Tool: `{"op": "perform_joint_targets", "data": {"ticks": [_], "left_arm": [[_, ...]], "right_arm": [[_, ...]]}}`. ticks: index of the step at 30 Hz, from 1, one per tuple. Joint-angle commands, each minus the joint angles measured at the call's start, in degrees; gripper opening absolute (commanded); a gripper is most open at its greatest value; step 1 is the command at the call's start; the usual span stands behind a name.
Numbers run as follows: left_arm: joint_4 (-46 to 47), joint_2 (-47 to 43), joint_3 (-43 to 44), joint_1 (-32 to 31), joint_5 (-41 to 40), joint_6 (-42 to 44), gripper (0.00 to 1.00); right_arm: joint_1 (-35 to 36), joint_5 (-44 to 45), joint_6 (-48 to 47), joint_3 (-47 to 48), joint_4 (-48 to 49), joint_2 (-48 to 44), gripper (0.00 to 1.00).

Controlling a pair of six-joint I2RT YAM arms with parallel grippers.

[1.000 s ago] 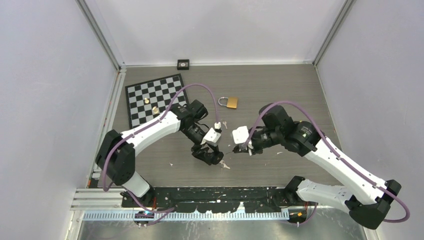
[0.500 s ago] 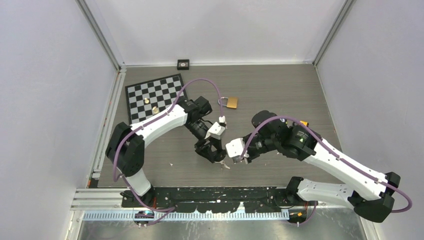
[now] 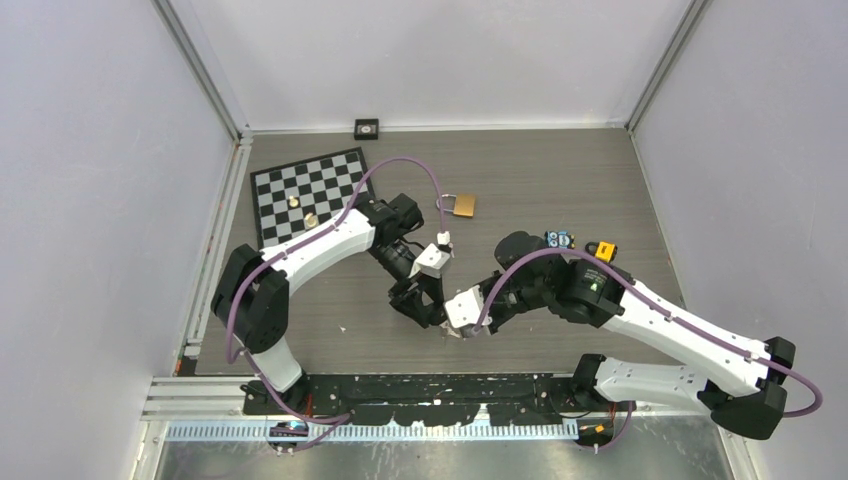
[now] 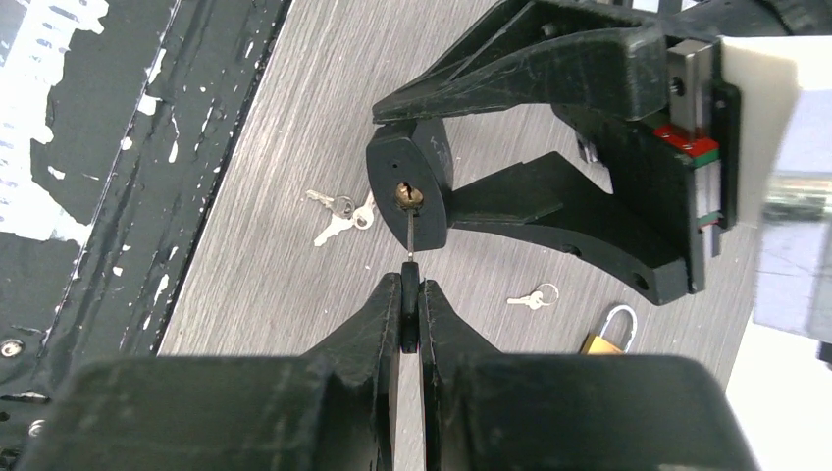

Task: Unlock with the key

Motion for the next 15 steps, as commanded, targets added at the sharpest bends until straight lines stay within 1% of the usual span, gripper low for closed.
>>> {"op": "perform_joint_targets", "data": {"ticks": [1,8,15], "left_arm": [[-2.2,-0.7,2.9,-0.3,6.3,-0.7,0.00],[-2.3,-0.5,2.7,-0.3,5.9,-1.0,0.00],[-2.2,0.0,2.7,-0.3,5.5,-1.2,0.00]], "right_arm": [[0.6,1.0,-1.4,-1.1,3.3,-0.6,0.01],[0.7,0.0,-0.9,-1.4,3.9,-1.0,0.01],[0.8,-1.5,-0.5,0.2,2.0,-0.9,0.00]]}}
